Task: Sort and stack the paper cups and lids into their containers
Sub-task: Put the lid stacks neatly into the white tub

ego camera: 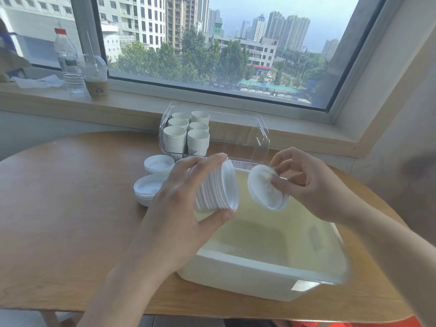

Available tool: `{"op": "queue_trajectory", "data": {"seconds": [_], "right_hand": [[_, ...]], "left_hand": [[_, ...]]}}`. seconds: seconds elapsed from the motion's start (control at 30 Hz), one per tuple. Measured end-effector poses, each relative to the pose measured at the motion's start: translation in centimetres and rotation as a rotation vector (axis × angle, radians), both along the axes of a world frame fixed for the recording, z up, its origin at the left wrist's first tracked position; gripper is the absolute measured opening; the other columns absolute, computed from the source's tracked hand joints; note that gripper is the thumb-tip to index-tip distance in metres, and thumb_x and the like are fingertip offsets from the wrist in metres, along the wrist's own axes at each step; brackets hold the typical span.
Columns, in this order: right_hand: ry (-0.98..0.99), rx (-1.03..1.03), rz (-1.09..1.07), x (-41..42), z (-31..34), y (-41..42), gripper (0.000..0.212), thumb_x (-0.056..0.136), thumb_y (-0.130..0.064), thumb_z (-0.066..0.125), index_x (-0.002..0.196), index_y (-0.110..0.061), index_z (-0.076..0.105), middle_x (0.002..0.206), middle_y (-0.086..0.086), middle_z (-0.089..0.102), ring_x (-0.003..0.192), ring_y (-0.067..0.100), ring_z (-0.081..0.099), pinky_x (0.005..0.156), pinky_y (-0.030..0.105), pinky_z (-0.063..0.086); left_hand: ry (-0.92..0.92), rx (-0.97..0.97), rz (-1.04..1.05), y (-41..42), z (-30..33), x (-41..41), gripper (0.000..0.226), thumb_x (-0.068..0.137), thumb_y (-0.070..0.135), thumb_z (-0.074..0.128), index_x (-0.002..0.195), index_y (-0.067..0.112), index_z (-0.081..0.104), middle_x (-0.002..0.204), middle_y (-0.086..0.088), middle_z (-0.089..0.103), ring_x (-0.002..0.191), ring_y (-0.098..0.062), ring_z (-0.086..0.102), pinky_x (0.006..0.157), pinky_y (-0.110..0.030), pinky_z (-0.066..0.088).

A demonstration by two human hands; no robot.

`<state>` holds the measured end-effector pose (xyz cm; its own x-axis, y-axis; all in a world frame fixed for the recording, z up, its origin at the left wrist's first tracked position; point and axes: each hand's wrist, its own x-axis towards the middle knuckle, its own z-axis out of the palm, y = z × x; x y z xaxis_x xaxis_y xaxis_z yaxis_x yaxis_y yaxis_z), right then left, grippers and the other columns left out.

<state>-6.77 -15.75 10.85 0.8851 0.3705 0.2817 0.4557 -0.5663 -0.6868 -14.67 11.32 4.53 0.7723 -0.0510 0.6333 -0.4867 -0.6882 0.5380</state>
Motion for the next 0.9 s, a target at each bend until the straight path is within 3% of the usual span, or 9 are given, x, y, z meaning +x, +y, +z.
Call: {"op": "queue_trajectory", "data": {"seconds": [0.1, 0.17, 0.23, 0.3, 0.4, 0.53, 0.63, 0.77, 0.9], "right_hand": [[-0.051, 0.132, 0.022, -0.4, -0.1, 1.0, 0.019, 0.099, -0.014, 0.071, 0.092, -0.030, 0.064, 0.083, -0.011, 0.067, 0.058, 0.012, 0.061, 0.059, 0.014, 0.042], [-0.066, 0.142, 0.031, -0.7, -0.2, 1.8, 0.020, 0.099, -0.012, 0.070, 0.091, -0.031, 0.067, 0.082, -0.002, 0.068, 0.058, 0.016, 0.057, 0.060, 0.019, 0.043], [-0.056, 0.131, 0.033, -0.9, -0.2, 2.8, 0.021, 0.099, -0.012, 0.070, 0.094, -0.033, 0.071, 0.087, -0.002, 0.072, 0.065, 0.026, 0.060, 0.064, 0.025, 0.045], [-0.043, 0.124, 0.041, -1.3, -0.3, 3.5, 0.021, 0.099, -0.012, 0.070, 0.099, -0.033, 0.074, 0.095, -0.013, 0.074, 0.072, 0.014, 0.067, 0.070, 0.023, 0.049], [-0.018, 0.102, 0.042, -1.9, -0.3, 4.4, 0.013, 0.099, -0.025, 0.070, 0.108, -0.031, 0.077, 0.112, -0.017, 0.075, 0.094, 0.008, 0.071, 0.084, 0.033, 0.056], [0.019, 0.069, 0.094, -2.8, 0.1, 4.7, 0.040, 0.086, -0.055, 0.073, 0.118, -0.030, 0.075, 0.125, -0.019, 0.071, 0.112, 0.009, 0.069, 0.091, 0.038, 0.055], [0.007, 0.020, 0.124, -3.2, 0.3, 5.1, 0.060, 0.076, -0.065, 0.082, 0.125, -0.033, 0.070, 0.129, -0.021, 0.069, 0.116, 0.007, 0.067, 0.091, 0.032, 0.056], [-0.055, -0.019, 0.114, -3.6, 0.3, 5.5, 0.065, 0.071, -0.067, 0.083, 0.126, -0.037, 0.066, 0.127, -0.025, 0.068, 0.117, 0.000, 0.065, 0.090, 0.027, 0.054], [-0.051, -0.015, 0.149, -3.7, 0.7, 5.1, 0.078, 0.066, -0.062, 0.086, 0.133, -0.037, 0.057, 0.131, -0.026, 0.064, 0.120, 0.001, 0.064, 0.091, 0.030, 0.057]], "left_hand": [[0.000, -0.011, 0.003, -0.2, -0.1, 0.5, 0.081, 0.078, 0.062, 0.077, 0.149, 0.062, 0.038, 0.146, 0.025, 0.047, 0.138, 0.004, 0.044, 0.102, -0.015, 0.035], [-0.003, -0.018, 0.002, -0.3, -0.1, 0.7, 0.080, 0.077, 0.065, 0.073, 0.149, 0.063, 0.038, 0.145, 0.025, 0.047, 0.138, 0.001, 0.045, 0.102, -0.017, 0.035], [-0.006, -0.020, 0.002, -0.4, -0.2, 0.8, 0.080, 0.077, 0.065, 0.073, 0.149, 0.063, 0.038, 0.144, 0.026, 0.047, 0.139, 0.002, 0.045, 0.102, -0.017, 0.035], [-0.012, -0.018, 0.004, -0.4, -0.2, 0.7, 0.080, 0.078, 0.065, 0.073, 0.149, 0.063, 0.037, 0.145, 0.027, 0.046, 0.139, 0.004, 0.043, 0.101, -0.013, 0.036], [-0.015, -0.027, 0.008, -0.4, -0.2, 0.6, 0.081, 0.077, 0.066, 0.072, 0.149, 0.063, 0.037, 0.146, 0.029, 0.045, 0.140, 0.007, 0.041, 0.101, -0.003, 0.033], [-0.021, -0.017, 0.018, -0.5, -0.2, 0.4, 0.080, 0.077, 0.066, 0.072, 0.150, 0.061, 0.038, 0.145, 0.029, 0.044, 0.138, 0.009, 0.040, 0.101, 0.002, 0.028], [-0.033, 0.004, 0.031, -0.5, -0.2, 0.4, 0.079, 0.078, 0.068, 0.071, 0.150, 0.060, 0.039, 0.146, 0.027, 0.044, 0.138, 0.007, 0.041, 0.098, -0.006, 0.036], [-0.051, 0.012, 0.040, -0.5, -0.2, 0.5, 0.075, 0.082, 0.069, 0.069, 0.150, 0.059, 0.041, 0.145, 0.025, 0.045, 0.137, 0.002, 0.045, 0.098, -0.014, 0.037], [-0.061, 0.000, 0.043, -0.5, -0.3, 0.5, 0.074, 0.083, 0.071, 0.068, 0.150, 0.057, 0.041, 0.146, 0.024, 0.045, 0.137, 0.000, 0.046, 0.099, -0.015, 0.038]]}}
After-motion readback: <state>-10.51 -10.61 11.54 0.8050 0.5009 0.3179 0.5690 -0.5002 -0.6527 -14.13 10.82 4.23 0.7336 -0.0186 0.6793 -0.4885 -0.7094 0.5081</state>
